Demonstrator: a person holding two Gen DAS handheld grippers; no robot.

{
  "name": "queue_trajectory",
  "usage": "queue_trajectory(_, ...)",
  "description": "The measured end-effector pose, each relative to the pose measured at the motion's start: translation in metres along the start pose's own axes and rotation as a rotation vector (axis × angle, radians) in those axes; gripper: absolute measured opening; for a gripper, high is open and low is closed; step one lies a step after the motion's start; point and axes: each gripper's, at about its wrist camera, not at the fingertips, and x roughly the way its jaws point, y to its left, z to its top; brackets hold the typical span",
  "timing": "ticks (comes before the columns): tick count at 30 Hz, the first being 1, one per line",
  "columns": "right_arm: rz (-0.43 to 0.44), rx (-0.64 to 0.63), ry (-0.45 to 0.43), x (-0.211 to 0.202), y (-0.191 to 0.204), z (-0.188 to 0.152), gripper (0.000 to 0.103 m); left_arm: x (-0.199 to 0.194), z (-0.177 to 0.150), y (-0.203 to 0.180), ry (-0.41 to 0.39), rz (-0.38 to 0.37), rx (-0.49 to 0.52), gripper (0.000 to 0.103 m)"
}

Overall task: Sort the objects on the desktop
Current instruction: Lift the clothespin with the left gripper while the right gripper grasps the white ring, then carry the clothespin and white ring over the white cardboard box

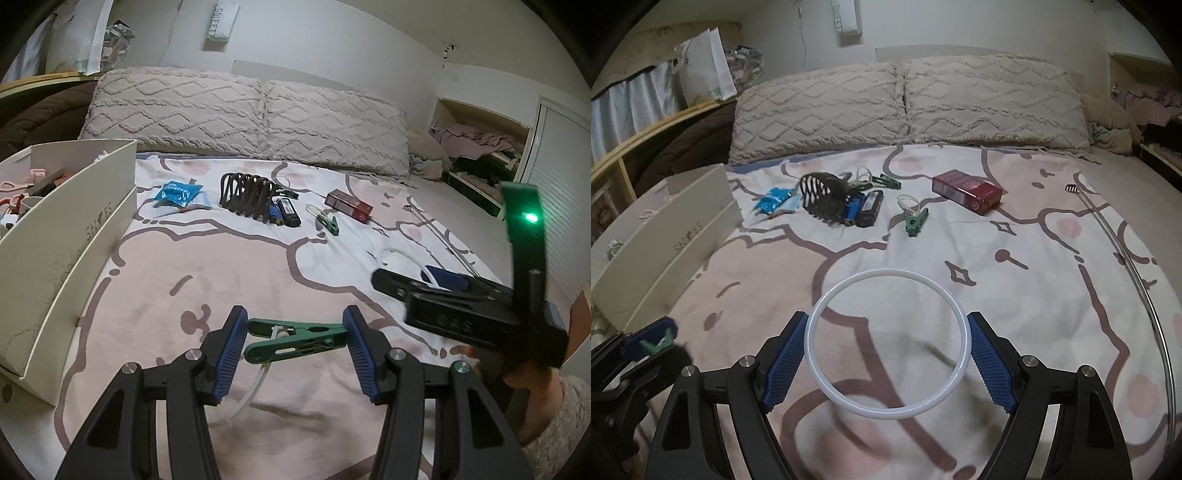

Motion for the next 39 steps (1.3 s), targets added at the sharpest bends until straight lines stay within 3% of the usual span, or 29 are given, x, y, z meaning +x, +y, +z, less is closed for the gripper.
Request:
queue_trajectory(10, 0.071, 0.052, -0.046, -0.034, 0.005, -0.012, 0.085, -0.013, 0.007, 0.002, -0.037, 0.008, 0.004, 0.053)
queue_trajectory(24, 0.106, 0.072, -0.11, -0.073, 0.008, -0.021, 0.085, -0.038, 0.019, -0.003, -0.081, 0.034, 0.04, 0.053)
queue_trajectory(39, 0.144, 0.095, -0.212, -0.108, 0.005, 0.002, 0.085, -0.072, 0.061, -0.028, -0.173, 0.049, 0.149, 0.053)
